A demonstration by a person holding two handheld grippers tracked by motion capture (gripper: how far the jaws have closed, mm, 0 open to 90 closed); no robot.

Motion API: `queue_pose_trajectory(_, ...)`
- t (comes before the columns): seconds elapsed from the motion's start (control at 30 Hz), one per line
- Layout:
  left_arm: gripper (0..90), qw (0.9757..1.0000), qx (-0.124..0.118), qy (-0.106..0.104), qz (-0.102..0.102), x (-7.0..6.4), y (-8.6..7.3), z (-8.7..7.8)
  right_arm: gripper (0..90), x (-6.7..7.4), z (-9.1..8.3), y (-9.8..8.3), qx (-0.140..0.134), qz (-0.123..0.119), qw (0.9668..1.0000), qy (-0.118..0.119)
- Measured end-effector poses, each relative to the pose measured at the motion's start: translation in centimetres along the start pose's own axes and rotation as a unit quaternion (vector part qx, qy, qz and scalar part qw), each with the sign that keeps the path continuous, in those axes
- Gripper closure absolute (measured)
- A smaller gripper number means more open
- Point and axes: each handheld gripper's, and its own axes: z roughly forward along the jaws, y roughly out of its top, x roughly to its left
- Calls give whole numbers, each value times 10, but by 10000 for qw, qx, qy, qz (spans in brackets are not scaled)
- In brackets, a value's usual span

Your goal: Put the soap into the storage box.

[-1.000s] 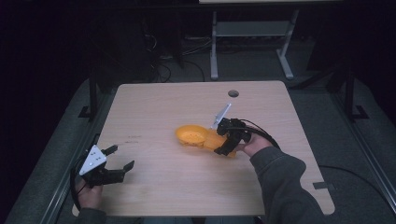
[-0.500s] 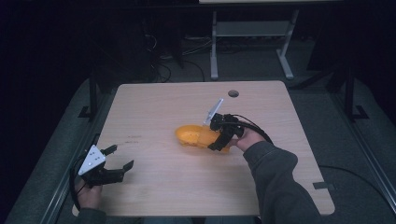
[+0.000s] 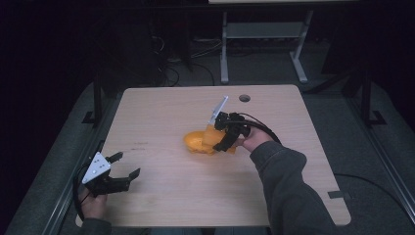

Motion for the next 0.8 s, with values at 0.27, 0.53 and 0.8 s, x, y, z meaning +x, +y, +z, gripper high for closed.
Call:
queue_pose_trajectory(0.27,139,10000,-3,6,-4,1,0,0,205,-3,4,15,34,-75,10000,18)
queue_pose_trajectory(0.53,139,10000,-27,11,-17,1,0,0,205,-7,10,29,86,-180,9998,60)
queue_pose_trajectory(0.8,139,10000,-9,2,2,2,0,-1,205,-9,16,39,110,-204,9997,92)
